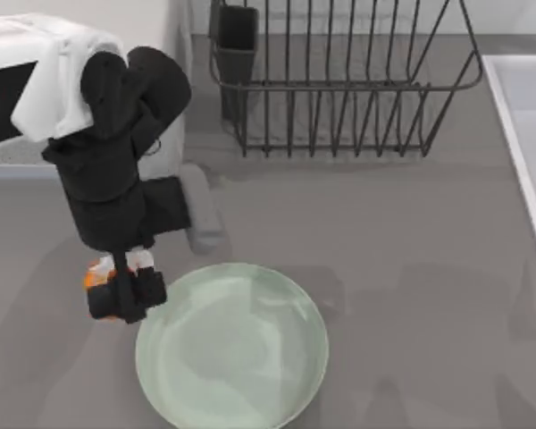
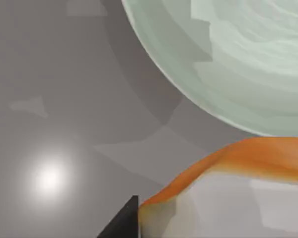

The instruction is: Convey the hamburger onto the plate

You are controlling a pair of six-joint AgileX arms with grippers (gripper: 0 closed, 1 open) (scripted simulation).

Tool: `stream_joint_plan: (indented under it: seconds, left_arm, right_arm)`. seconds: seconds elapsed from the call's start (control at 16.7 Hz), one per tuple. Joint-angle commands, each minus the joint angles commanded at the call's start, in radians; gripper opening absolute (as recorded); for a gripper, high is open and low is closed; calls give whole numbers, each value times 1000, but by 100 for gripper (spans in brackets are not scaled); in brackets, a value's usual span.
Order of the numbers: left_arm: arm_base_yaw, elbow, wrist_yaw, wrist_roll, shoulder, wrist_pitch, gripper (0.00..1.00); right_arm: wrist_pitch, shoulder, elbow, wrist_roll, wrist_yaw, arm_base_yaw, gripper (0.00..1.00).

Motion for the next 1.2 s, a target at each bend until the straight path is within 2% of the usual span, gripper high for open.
stream_joint_plan:
  seconds: [0.42, 0.66, 0.9, 1.2]
  left_arm:
    - [-150, 36, 18, 885, 89, -29, 0]
    - [-216, 50, 23, 1278, 93, -13, 0]
    - [-257, 57, 22, 1515, 71, 18, 0]
    - [-270, 60, 21, 1582, 62, 30, 0]
  right_arm:
    - [0, 0, 0, 0, 0, 0, 100]
    - [0, 0, 0, 0, 0, 0, 100]
    - [0, 0, 0, 0, 0, 0, 100]
    - [0, 0, 0, 0, 0, 0, 100]
